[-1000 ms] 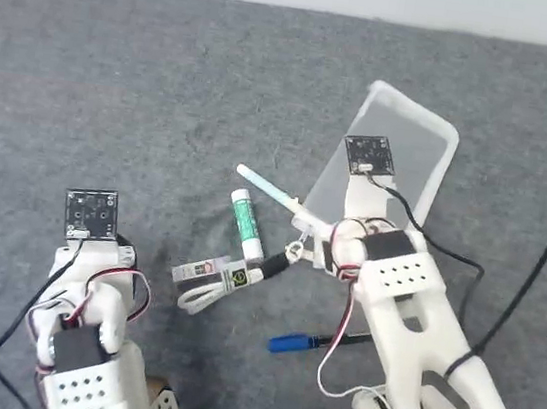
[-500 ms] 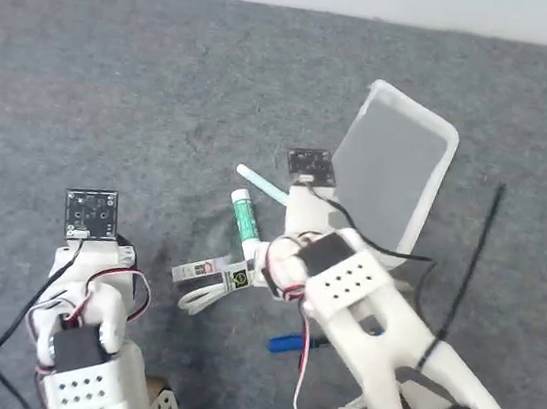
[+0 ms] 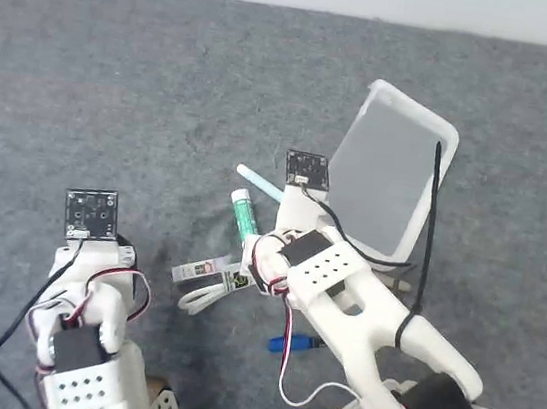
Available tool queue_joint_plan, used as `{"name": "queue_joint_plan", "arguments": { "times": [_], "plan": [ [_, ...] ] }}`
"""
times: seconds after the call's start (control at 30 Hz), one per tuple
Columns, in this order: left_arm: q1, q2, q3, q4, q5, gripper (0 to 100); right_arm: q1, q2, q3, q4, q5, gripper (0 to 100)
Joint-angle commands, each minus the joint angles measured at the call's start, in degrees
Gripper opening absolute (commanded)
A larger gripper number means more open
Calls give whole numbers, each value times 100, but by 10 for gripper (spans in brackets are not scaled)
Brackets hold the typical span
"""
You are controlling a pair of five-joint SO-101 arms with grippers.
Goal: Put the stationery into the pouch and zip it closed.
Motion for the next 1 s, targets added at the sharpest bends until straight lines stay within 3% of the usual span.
{"name": "queue_joint_plan", "arguments": {
  "times": [0.0, 0.77, 0.97],
  "plan": [
    [0, -97, -66, -158, -88, 66, -4, -22, -316, -92, -114, 188],
    [0, -97, -66, -158, -88, 66, 154, 1182, -642, -523, -352, 181],
    [9, -97, -66, -158, -88, 66, 277, 1578, -905, -426, -343, 28]
  ]
}}
